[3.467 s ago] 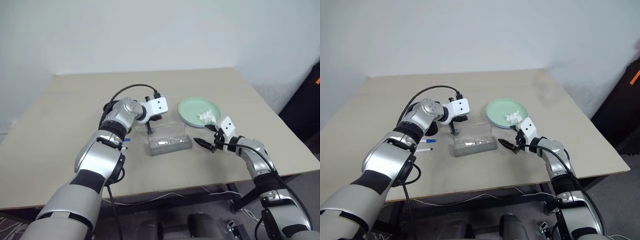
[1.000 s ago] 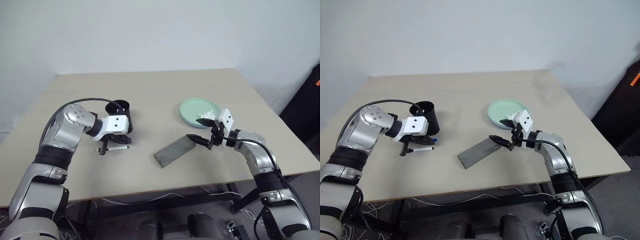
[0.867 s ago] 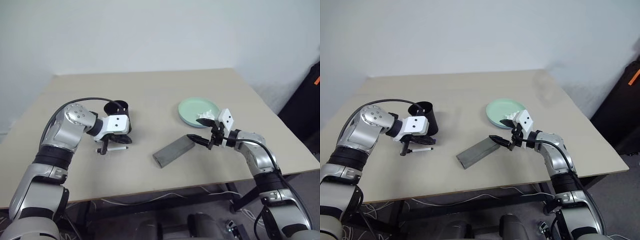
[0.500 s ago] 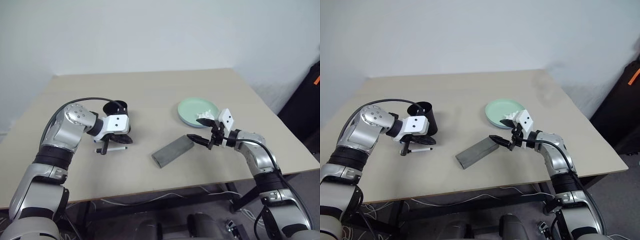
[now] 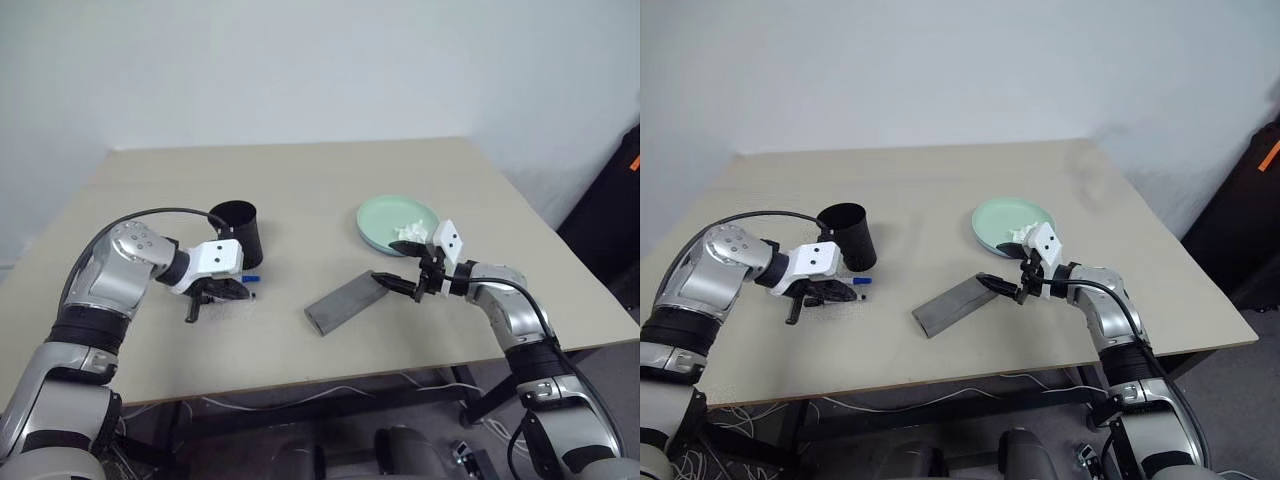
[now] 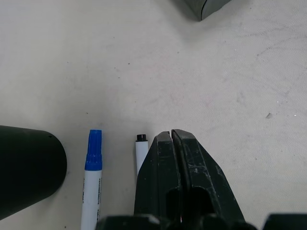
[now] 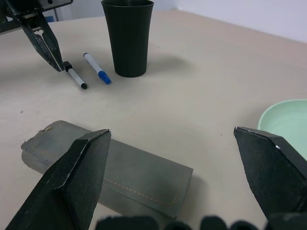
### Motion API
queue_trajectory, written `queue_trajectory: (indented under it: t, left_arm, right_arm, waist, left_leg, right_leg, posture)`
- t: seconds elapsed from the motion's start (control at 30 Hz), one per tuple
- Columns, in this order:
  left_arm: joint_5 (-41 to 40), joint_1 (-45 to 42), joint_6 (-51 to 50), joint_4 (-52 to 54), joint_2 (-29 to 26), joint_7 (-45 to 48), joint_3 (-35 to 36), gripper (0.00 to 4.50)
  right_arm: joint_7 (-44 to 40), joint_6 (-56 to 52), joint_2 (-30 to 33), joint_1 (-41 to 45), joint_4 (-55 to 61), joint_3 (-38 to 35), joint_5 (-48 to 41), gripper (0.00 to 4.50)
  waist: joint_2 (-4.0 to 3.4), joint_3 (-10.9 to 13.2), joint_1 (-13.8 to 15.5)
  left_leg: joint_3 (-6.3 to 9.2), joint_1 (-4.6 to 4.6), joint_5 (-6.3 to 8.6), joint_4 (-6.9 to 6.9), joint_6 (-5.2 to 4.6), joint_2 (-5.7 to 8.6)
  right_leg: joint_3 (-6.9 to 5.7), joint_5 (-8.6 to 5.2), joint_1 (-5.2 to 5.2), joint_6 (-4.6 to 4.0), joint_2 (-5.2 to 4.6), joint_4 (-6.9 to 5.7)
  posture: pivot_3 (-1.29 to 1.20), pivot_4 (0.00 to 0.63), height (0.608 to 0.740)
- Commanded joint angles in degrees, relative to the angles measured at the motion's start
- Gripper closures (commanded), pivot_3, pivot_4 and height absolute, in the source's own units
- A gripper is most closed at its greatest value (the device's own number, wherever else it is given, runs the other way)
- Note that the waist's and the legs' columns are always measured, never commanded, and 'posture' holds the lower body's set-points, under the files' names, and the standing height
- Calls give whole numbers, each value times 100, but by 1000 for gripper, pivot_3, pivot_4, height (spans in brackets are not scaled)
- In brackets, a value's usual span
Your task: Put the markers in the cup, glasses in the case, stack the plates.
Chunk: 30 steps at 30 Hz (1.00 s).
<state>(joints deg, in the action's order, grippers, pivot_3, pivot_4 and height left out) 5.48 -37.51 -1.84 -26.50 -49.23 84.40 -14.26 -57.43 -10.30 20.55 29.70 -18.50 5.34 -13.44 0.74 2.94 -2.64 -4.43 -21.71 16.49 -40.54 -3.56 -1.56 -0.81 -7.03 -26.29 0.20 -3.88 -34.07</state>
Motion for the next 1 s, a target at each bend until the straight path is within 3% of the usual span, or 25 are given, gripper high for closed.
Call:
queue_trajectory:
  t: [0.03, 0.63, 0.73, 1.0]
  left_arm:
    - [-132, -61, 23, 38, -120, -12, 164, 4471]
    - [-104, 24, 129, -189, -323, -59, 112, 4471]
    - [238, -294, 249, -687, -412, -76, -77, 3926]
    - [473, -627, 418, -1201, -322, -123, -162, 1198]
  right_arm:
    - [-21, 100, 7, 168, 114, -85, -91, 40]
    - [-6, 69, -6, 133, 171, -63, -101, 40]
    - [20, 55, -50, 191, 123, -45, -89, 40]
    - [13, 62, -61, 204, 88, -46, -80, 40]
  waist:
    - [0, 0, -1]
    - [0, 0, -1]
    - [0, 0, -1]
    - [3, 0, 3]
  left_leg:
    - [-1, 0, 0, 0, 0, 0]
    - [-4, -1, 1, 1, 1, -1]
    - [-4, 1, 1, 1, 1, 1]
    - [-4, -2, 1, 1, 2, -1]
  right_leg:
    - [1, 0, 0, 0, -1, 1]
    - [-2, 0, -2, 0, -1, 0]
    - [-3, 0, -3, 0, 2, -1]
    - [-6, 0, -4, 0, 0, 0]
  posture:
    - [0, 0, 720]
    - [0, 0, 720]
    - [0, 0, 720]
    - [0, 0, 720]
